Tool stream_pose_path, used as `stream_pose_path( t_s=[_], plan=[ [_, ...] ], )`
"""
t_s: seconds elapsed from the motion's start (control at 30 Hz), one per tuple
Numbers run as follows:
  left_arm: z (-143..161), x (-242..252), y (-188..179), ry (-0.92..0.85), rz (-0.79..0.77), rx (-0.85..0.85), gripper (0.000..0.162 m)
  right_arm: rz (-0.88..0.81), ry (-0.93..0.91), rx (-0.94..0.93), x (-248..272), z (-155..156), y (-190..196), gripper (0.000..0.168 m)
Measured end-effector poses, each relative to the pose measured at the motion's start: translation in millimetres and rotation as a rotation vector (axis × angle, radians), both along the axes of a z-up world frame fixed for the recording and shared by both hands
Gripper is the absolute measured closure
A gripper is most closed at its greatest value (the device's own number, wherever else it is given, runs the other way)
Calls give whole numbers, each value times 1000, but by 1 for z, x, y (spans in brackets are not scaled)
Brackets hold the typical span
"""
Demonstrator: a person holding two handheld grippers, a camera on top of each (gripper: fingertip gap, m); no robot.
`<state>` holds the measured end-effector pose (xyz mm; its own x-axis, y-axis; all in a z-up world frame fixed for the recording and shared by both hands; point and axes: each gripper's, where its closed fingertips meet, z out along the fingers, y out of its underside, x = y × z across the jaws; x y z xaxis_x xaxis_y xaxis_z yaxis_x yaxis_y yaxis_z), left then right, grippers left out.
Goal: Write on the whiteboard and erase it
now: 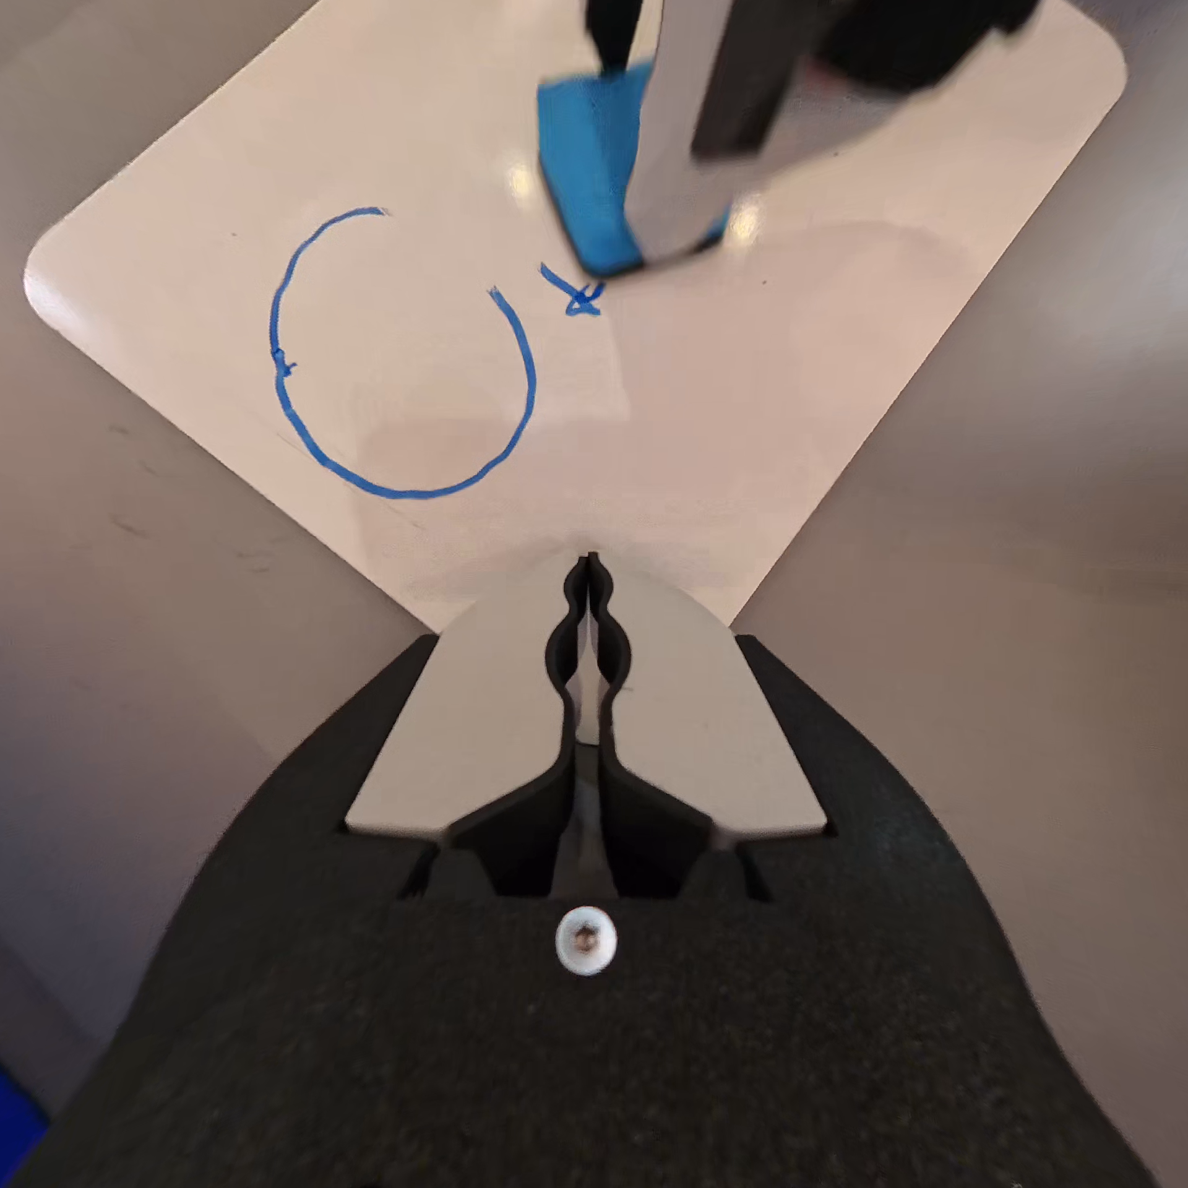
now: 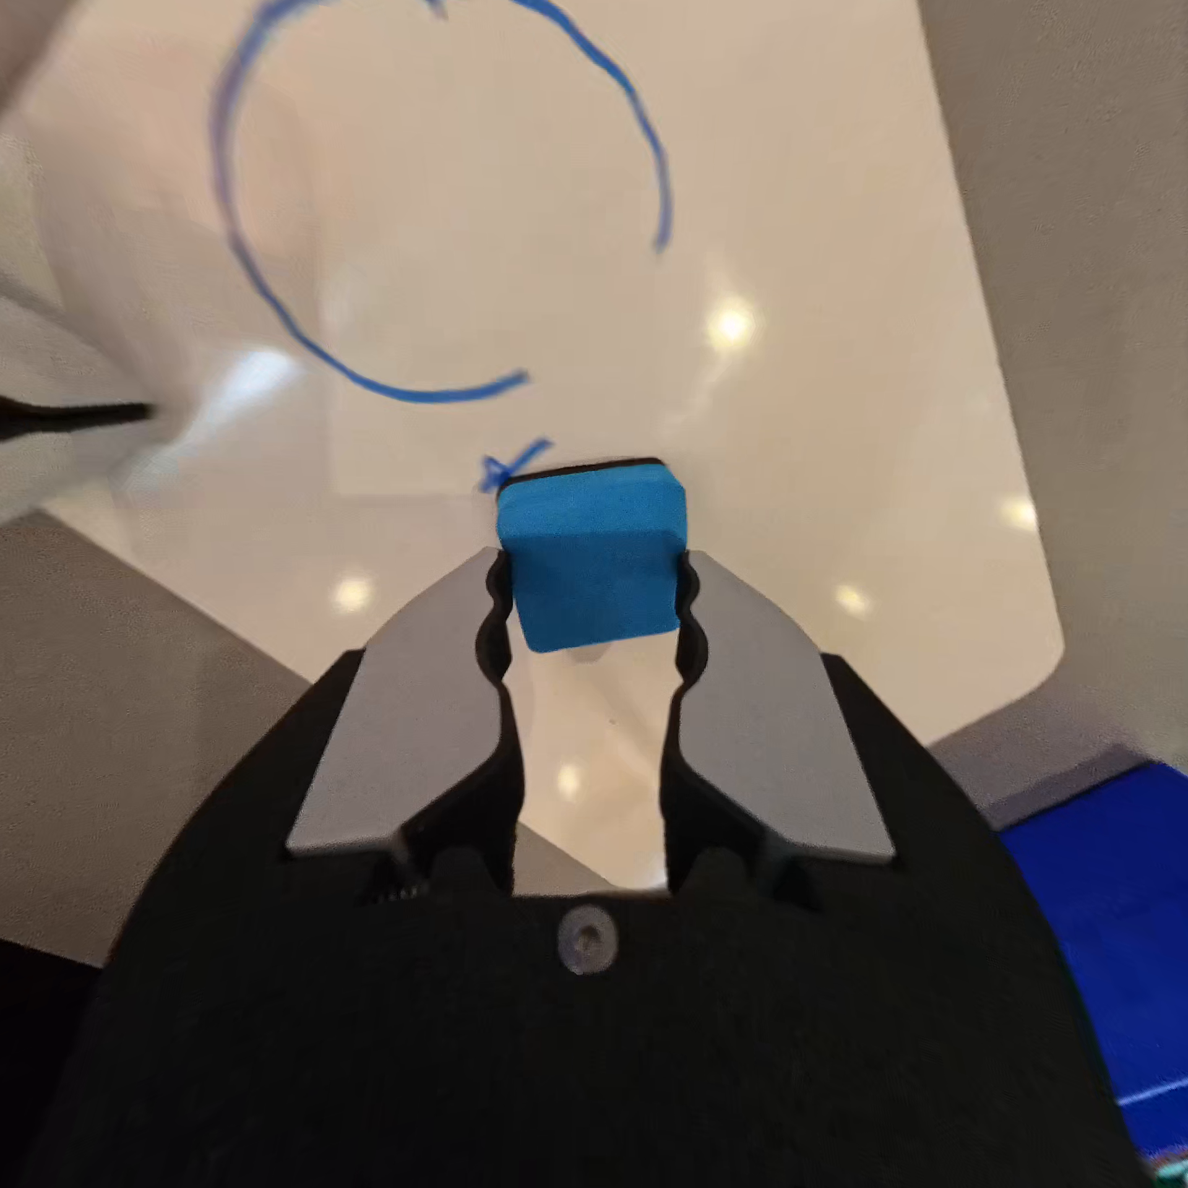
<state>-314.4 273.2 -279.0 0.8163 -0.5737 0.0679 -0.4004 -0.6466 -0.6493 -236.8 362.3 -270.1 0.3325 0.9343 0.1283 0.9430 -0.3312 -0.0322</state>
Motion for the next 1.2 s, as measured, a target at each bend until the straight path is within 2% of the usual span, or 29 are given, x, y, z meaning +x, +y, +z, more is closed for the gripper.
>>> stream_pose_path(
  t_s=[0.1, 0.27, 0.43, 0.57, 0.67, 0.8, 0.87, 0.9, 0.97, 1.03, 1.13, 1.2],
  plan=[
    [0, 0, 0, -1, 0, -8, 162, 56, 13, 0, -24, 0, -22, 119],
    [0, 1, -1, -5, 4, -8, 162, -76, -7, -4, 6, 1, 3, 119],
    [0, 5, 0, 10, -3, -16, 162, 45, -30, 13, -37, 2, -22, 120],
    [0, 6, 0, 21, -4, -4, 162, -105, -83, -29, 2, 1, -7, 119],
    [0, 6, 0, 8, -2, -9, 162, -72, -92, -13, -8, 1, -16, 119],
    [0, 6, 1, 11, -3, -10, 162, -52, 37, -88, -43, 3, -32, 118],
    [0, 6, 2, 8, 3, -2, 162, -70, 123, -114, -37, 15, -30, 98],
    [0, 7, 1, 3, 0, -1, 162, -67, 200, -112, -31, 26, -30, 96],
    [0, 12, -4, -11, -21, -20, 162, -47, 386, -84, -12, 56, -32, 98],
    [0, 12, -5, 5, -11, -34, 162, -40, 562, 17, 20, 77, -28, 110],
    [5, 20, 0, 21, 20, -38, 131, -44, 854, -32, 37, 86, -40, 112],
    [10, 27, 9, 46, 51, -35, 104, -39, 852, -33, 55, 71, -45, 110]
  ],
)
